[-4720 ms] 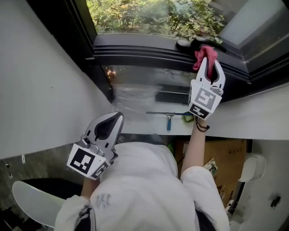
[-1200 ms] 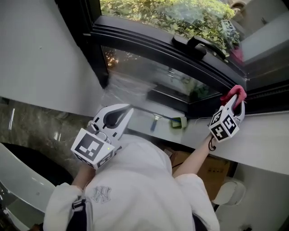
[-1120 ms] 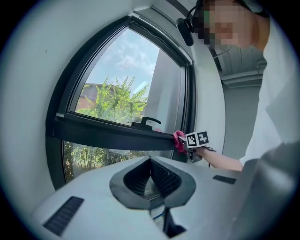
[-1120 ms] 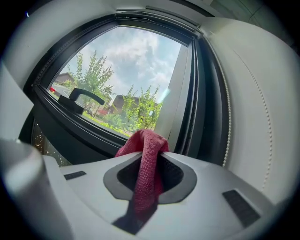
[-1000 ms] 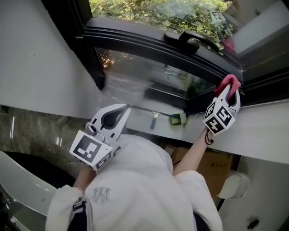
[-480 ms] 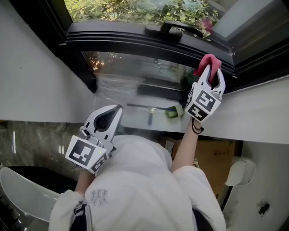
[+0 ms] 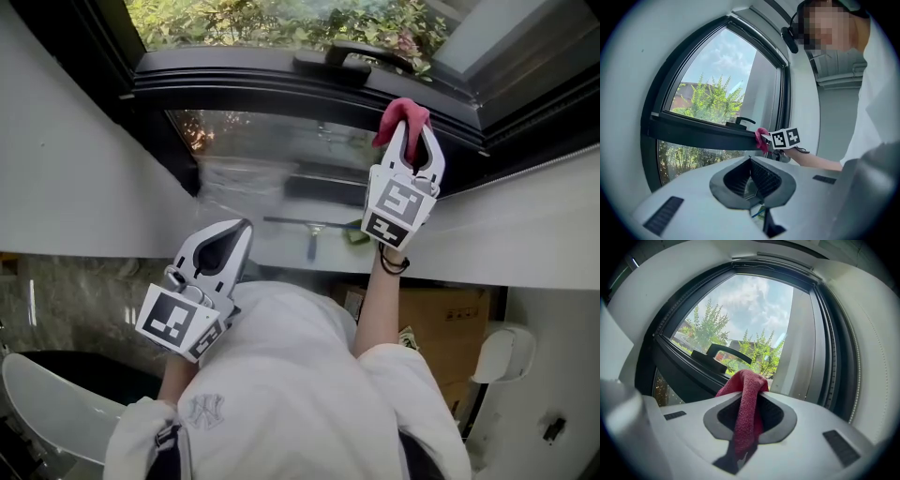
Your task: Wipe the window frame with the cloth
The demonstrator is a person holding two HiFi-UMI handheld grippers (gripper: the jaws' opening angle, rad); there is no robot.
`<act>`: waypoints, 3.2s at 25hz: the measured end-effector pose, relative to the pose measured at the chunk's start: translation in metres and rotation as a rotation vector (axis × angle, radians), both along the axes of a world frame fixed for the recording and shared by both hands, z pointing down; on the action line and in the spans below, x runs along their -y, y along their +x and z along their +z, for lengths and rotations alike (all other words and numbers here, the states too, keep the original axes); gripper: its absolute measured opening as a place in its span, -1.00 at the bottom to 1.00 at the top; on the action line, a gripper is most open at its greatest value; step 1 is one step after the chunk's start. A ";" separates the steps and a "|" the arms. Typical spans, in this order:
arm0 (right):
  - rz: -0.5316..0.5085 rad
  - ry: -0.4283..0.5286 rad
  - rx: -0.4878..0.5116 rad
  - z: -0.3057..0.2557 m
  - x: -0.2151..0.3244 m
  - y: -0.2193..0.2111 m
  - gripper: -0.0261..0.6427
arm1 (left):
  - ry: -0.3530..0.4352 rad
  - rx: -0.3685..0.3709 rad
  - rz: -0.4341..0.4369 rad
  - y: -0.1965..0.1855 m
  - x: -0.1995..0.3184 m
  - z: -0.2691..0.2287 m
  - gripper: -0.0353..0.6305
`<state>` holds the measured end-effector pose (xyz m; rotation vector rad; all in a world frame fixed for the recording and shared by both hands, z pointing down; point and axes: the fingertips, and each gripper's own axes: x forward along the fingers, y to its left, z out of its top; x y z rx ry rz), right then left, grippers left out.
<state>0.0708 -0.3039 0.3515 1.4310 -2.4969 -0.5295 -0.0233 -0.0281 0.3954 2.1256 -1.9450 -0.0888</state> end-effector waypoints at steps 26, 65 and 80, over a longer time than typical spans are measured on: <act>-0.282 -0.022 -0.066 0.001 -0.063 -0.097 -0.74 | 0.004 -0.016 -0.004 0.005 -0.010 0.000 -0.87; -0.427 -0.281 0.147 0.039 -0.166 0.048 -0.71 | 0.012 0.040 -0.080 -0.031 -0.007 -0.011 -0.87; -0.483 -0.313 0.112 0.046 -0.189 0.037 -0.71 | -0.015 0.036 -0.163 -0.044 -0.039 -0.003 -0.87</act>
